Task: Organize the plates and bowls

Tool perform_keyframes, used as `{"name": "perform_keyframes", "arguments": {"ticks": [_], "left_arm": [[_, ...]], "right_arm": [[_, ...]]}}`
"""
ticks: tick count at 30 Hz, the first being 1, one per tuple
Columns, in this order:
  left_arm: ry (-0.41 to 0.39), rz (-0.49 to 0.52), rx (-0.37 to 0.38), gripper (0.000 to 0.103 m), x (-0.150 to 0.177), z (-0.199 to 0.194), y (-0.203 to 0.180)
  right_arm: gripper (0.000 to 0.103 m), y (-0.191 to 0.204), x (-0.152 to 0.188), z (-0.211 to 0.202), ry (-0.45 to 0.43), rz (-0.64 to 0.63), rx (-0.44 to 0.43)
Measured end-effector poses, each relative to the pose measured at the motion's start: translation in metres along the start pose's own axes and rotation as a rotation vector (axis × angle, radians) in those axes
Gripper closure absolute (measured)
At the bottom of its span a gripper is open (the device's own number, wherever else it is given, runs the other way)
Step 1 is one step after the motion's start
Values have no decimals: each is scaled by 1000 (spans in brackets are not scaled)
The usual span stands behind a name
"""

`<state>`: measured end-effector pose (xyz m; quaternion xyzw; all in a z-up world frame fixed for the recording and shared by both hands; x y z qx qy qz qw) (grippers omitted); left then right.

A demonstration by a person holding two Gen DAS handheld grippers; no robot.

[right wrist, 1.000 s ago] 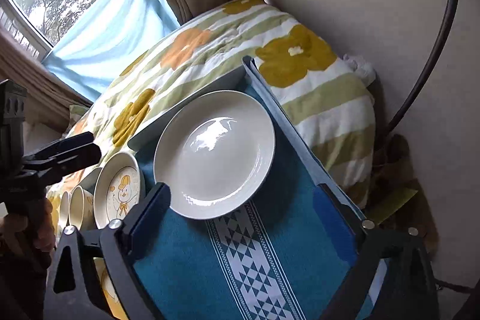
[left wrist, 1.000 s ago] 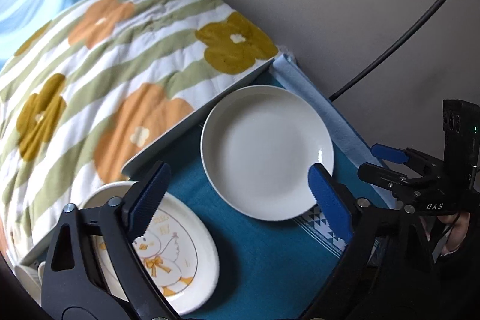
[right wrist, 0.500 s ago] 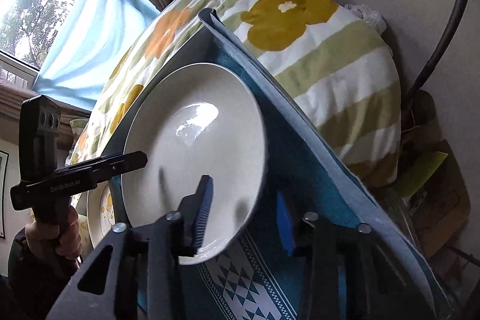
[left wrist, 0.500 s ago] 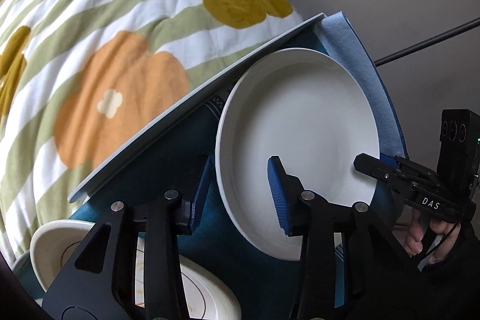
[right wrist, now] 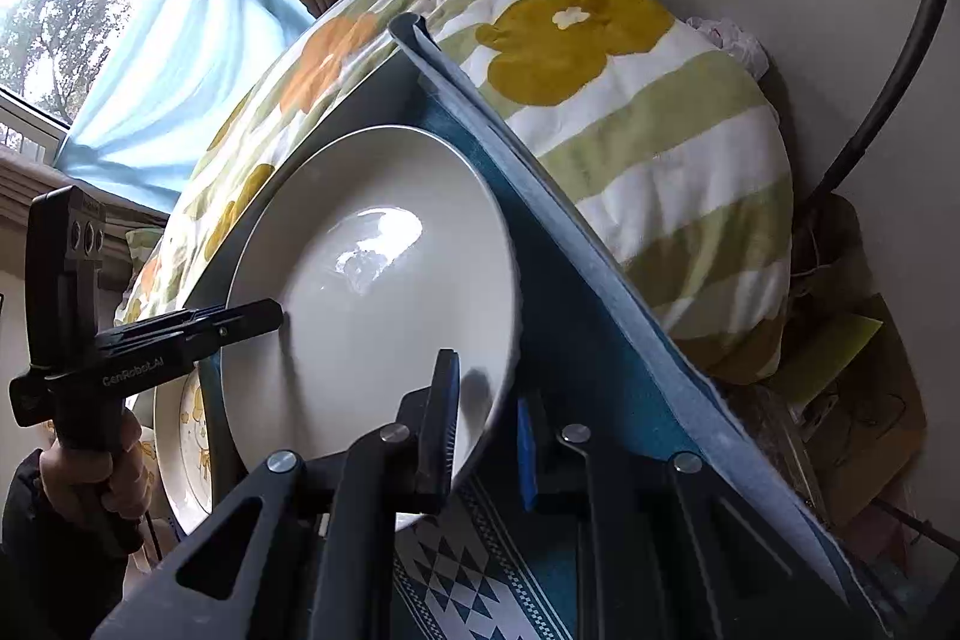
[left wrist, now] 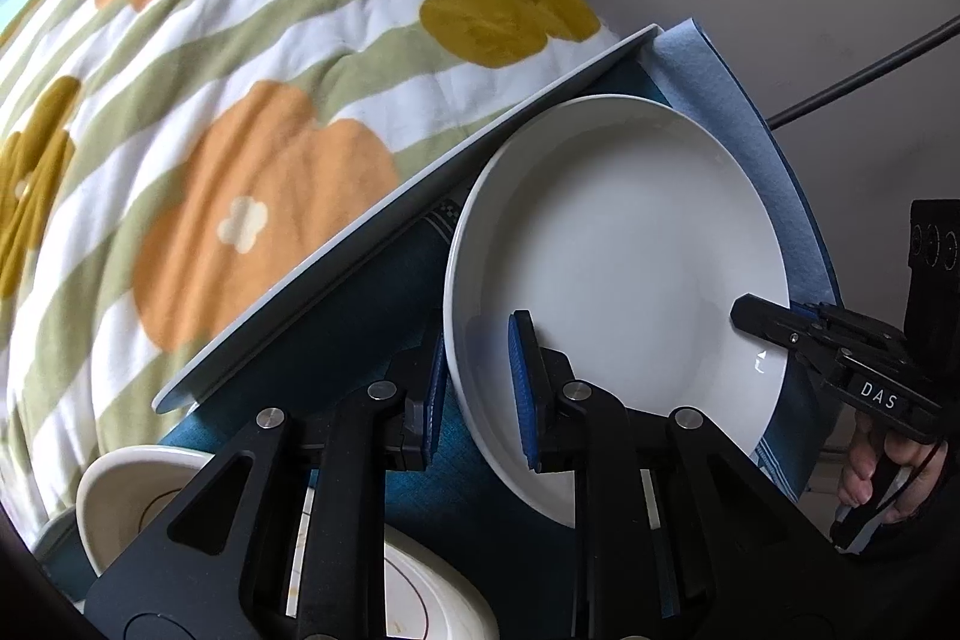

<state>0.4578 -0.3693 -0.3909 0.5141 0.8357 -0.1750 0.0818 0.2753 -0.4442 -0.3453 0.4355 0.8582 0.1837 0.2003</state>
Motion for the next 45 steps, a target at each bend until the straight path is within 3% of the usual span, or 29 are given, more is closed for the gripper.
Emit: {"name": "perform_keyframes", "arguments": {"ticks": [9, 15, 21, 31, 38, 45], "left_arm": [[-78, 3, -62, 86, -3, -50, -8], [-140, -54, -107, 86, 25, -104, -16], [-182, -110, -159, 86, 87, -154, -31], [-209, -270, -212, 86, 228, -203, -55], [-169, -350, -219, 86, 314, -195, -67], [-144, -453, -192, 86, 368, -167, -62]], "right_arm": [[87, 24, 0, -34, -51, -73, -37], [87, 54, 18, -68, -30, -129, -72], [87, 83, 63, -95, -11, -207, -98], [87, 107, 164, -101, 90, -324, -124], [87, 106, 233, -83, 156, -363, -119], [87, 106, 263, -56, 171, -450, -84]]}}
Point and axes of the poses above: each gripper's, at about its wrist camera, not at the fingertips, and z roughly the way its jaws point, y to its left, x to its underside, the point moved 9 cm from there along z, roughly the way its jaws point, and after that the axes turned 15 degrees about z, right-handed, at the moved point
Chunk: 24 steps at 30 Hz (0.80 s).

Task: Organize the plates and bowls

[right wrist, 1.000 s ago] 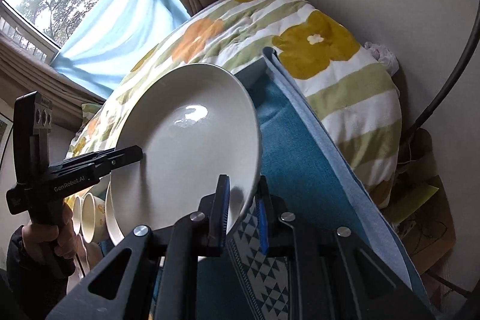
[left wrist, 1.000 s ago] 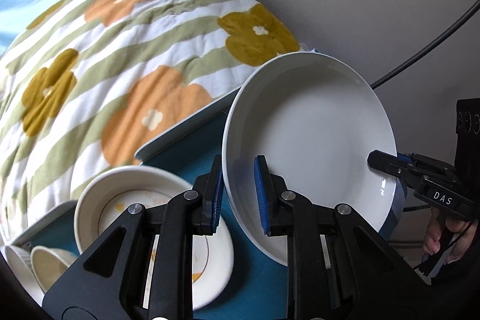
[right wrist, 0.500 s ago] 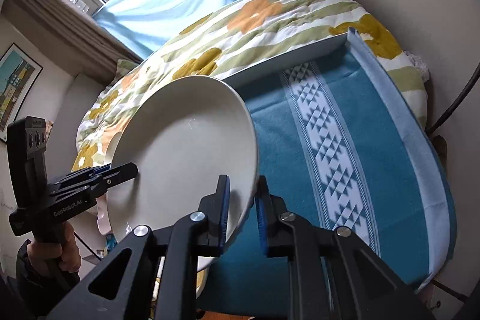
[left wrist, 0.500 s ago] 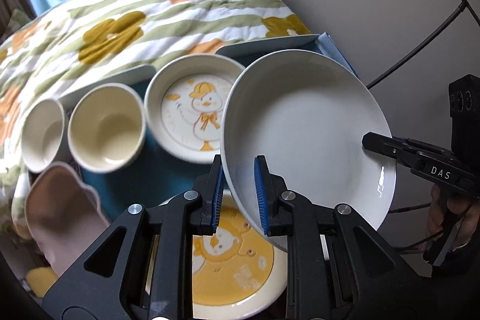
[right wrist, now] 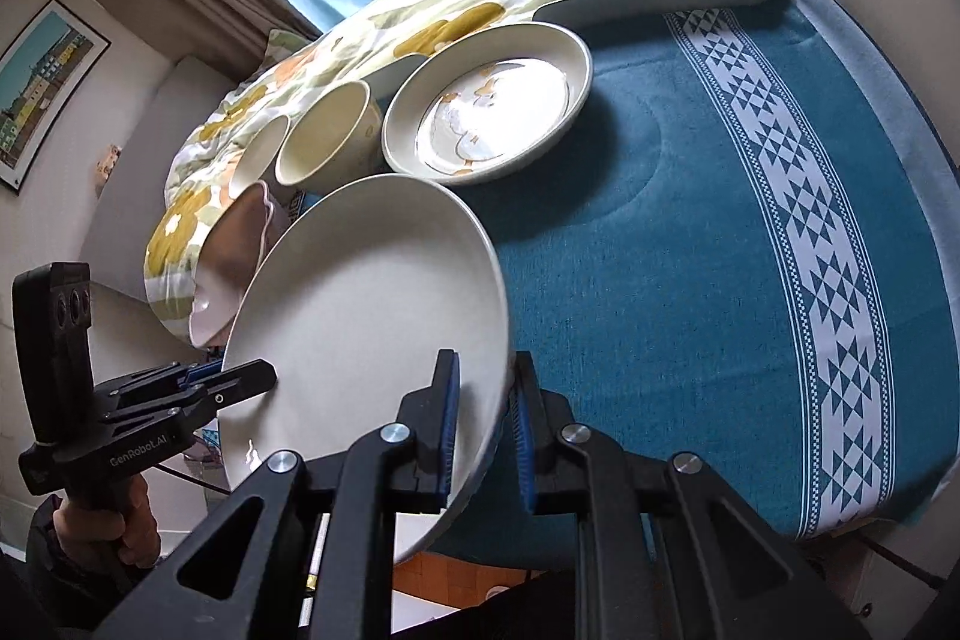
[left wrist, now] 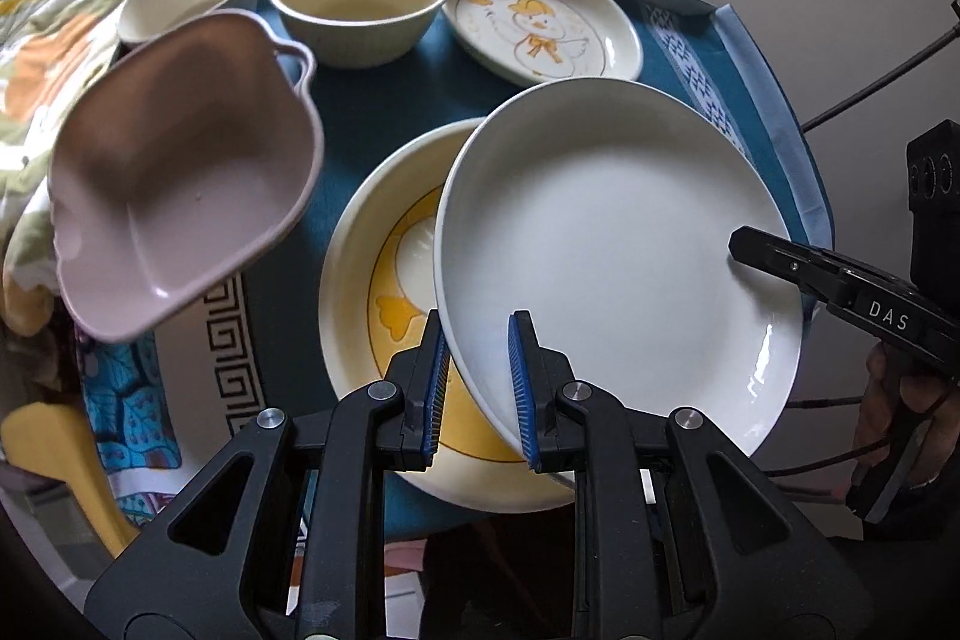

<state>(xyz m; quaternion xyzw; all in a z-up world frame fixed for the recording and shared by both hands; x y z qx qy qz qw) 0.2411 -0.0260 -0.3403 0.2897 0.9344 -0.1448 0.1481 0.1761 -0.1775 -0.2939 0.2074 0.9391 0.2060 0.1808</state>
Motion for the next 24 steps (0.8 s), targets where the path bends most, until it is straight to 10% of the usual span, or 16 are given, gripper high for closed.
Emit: {"name": "perform_keyframes", "arguments": {"ticks": [24], "left_arm": [[20, -18, -204, 85, 11, 38, 7]], "right_arm": [[87, 8, 13, 34, 1, -206, 89]]}}
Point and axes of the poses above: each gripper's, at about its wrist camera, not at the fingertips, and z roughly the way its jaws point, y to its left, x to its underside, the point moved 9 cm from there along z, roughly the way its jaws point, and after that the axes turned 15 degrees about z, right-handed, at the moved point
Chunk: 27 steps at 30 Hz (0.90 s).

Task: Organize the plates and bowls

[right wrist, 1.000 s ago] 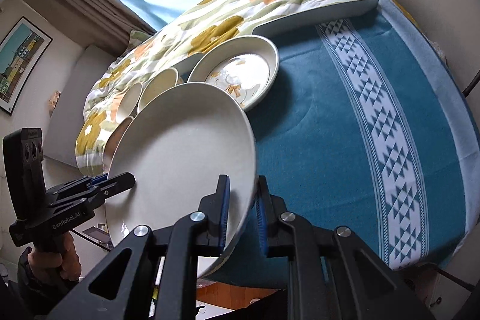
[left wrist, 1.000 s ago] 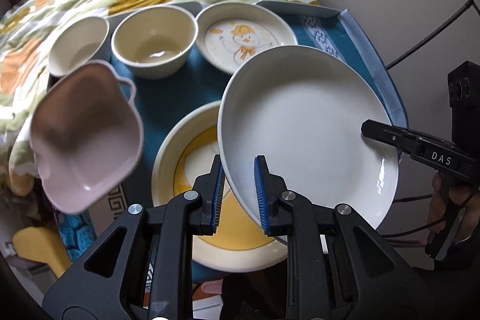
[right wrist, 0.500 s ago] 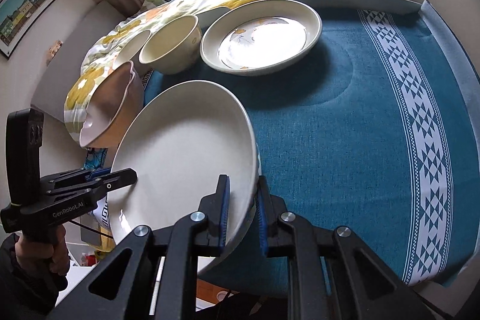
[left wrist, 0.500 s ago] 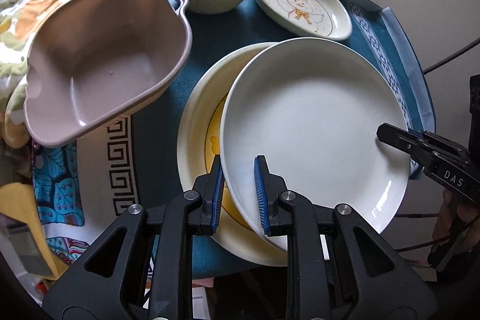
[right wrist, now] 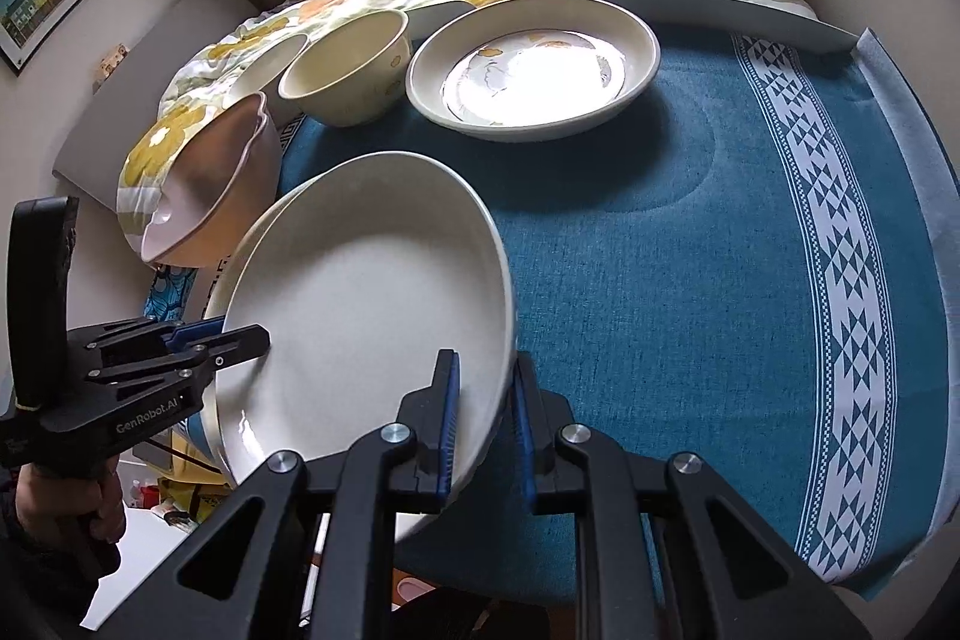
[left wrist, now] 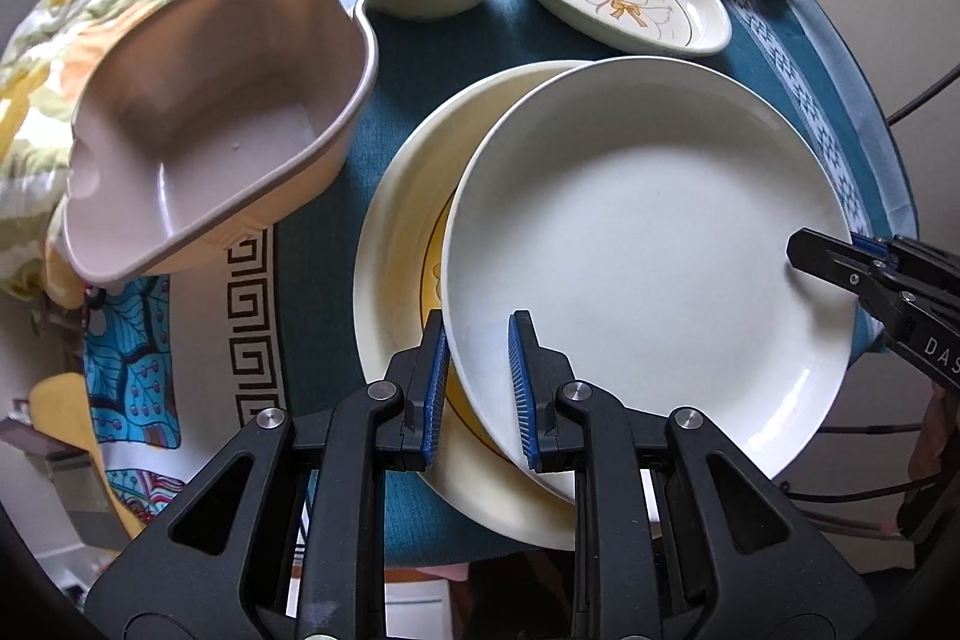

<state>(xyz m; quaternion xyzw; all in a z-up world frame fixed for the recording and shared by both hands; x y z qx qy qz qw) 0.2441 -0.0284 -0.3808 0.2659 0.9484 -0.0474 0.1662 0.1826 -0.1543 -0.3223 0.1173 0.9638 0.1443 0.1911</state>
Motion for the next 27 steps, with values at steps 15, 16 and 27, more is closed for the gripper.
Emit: {"name": "perform_keyframes", "arguments": {"ticks": [15, 16, 27], "left_arm": [[-12, 120, -237, 85, -5, -4, 2], [-10, 128, -246, 85, -5, -5, 1], [2, 214, -367, 85, -2, -6, -10]], "right_arm": [[87, 8, 0, 6, -50, -135, 146], [87, 8, 0, 6, -51, -138, 150], [87, 10, -1, 8, -49, -138, 167]]}}
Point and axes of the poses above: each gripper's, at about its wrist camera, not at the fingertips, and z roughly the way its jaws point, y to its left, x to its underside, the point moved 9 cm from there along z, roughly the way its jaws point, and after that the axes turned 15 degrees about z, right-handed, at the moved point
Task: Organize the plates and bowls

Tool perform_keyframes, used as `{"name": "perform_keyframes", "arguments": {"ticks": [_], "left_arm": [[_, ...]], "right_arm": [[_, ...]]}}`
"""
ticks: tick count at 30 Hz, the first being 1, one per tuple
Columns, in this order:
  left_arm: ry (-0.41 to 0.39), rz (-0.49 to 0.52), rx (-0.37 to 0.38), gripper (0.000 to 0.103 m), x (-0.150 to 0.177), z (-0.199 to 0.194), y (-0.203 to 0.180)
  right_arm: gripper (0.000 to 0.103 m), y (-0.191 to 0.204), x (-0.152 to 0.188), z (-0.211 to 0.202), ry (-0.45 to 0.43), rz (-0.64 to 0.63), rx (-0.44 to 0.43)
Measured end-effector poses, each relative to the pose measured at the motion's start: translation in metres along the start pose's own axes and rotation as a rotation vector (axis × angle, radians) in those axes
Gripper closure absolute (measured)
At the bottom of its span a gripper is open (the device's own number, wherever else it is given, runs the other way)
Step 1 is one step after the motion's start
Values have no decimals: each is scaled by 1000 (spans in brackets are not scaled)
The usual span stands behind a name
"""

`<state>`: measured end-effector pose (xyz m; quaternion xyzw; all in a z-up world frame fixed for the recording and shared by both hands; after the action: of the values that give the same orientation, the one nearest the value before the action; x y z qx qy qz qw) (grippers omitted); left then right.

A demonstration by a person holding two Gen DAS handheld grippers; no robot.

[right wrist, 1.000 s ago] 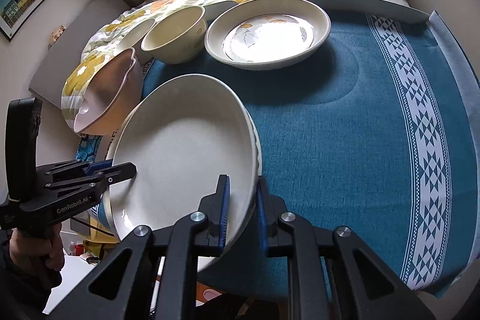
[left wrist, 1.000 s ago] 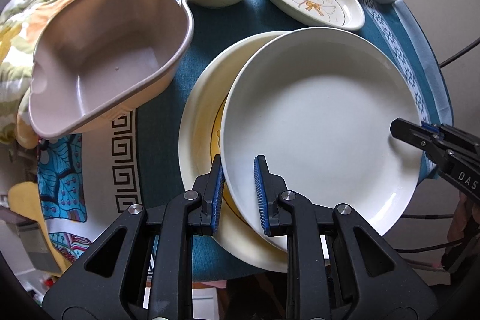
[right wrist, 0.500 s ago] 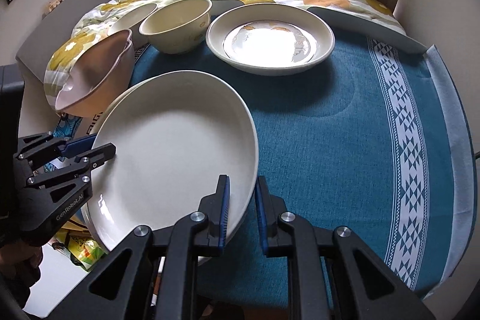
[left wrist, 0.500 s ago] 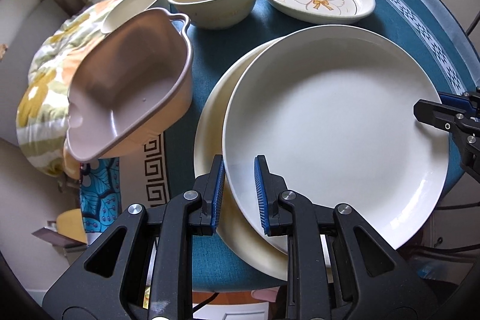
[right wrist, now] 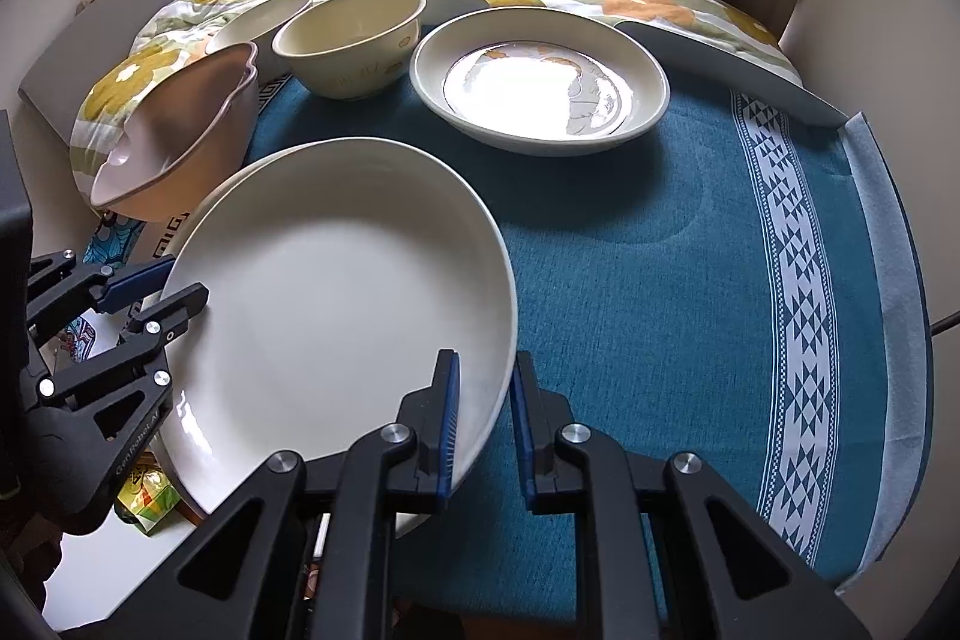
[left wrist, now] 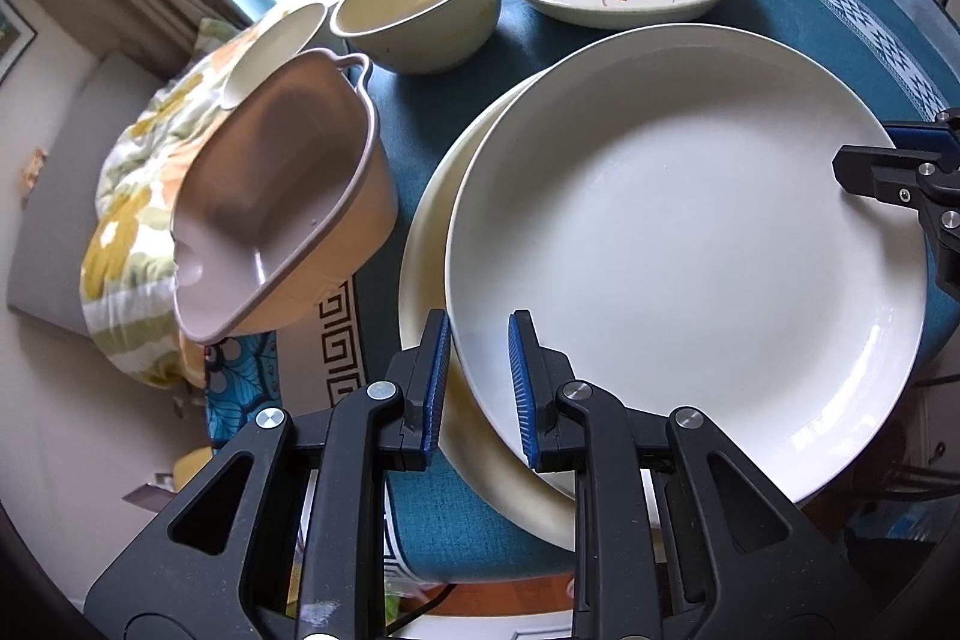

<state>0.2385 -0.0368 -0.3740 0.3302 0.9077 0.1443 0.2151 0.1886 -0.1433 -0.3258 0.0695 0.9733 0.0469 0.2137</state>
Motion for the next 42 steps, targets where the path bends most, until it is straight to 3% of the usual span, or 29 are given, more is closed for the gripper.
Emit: {"name": "perform_keyframes", "arguments": {"ticks": [21, 27, 31, 36, 37, 38, 39, 40, 41, 42], "left_arm": [[31, 90, -109, 85, 5, -6, -5], [23, 81, -88, 85, 4, -7, -4], [24, 56, -68, 85, 3, -12, 4], [-51, -7, -69, 85, -15, -42, 32], [-79, -36, -42, 85, -21, -50, 38], [-99, -66, -20, 84, -25, -56, 45], [-116, -94, 0, 81, -30, -62, 51], [-134, -117, 22, 63, -36, -67, 56], [-154, -137, 43, 44, -41, -72, 61], [-177, -154, 53, 0, -46, -76, 65]], "right_arm": [[87, 2, 1, 3, 11, -30, 56], [87, 2, 2, 5, 21, -19, 58], [88, 0, -3, -1, 18, 18, 32], [87, -4, -23, -31, -31, 83, -33], [85, -6, -28, -39, -47, 92, -38], [69, -8, -32, -46, -64, 101, -40], [54, -11, -36, -54, -83, 115, -48], [22, -14, -41, -62, -102, 130, -62], [5, -17, -45, -69, -120, 144, -72], [5, -21, -49, -76, -141, 157, -77]]}}
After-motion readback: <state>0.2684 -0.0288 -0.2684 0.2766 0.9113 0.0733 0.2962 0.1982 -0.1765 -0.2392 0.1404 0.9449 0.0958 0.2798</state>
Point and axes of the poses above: each gripper's, at about its wrist camera, not at the fingertips, and z roughly the way its jaws point, y to its left, x to its underside, the point moved 9 cm from there along z, roughly the way its jaws point, and after that the axes turned 15 degrees about z, right-handed, at the moved point
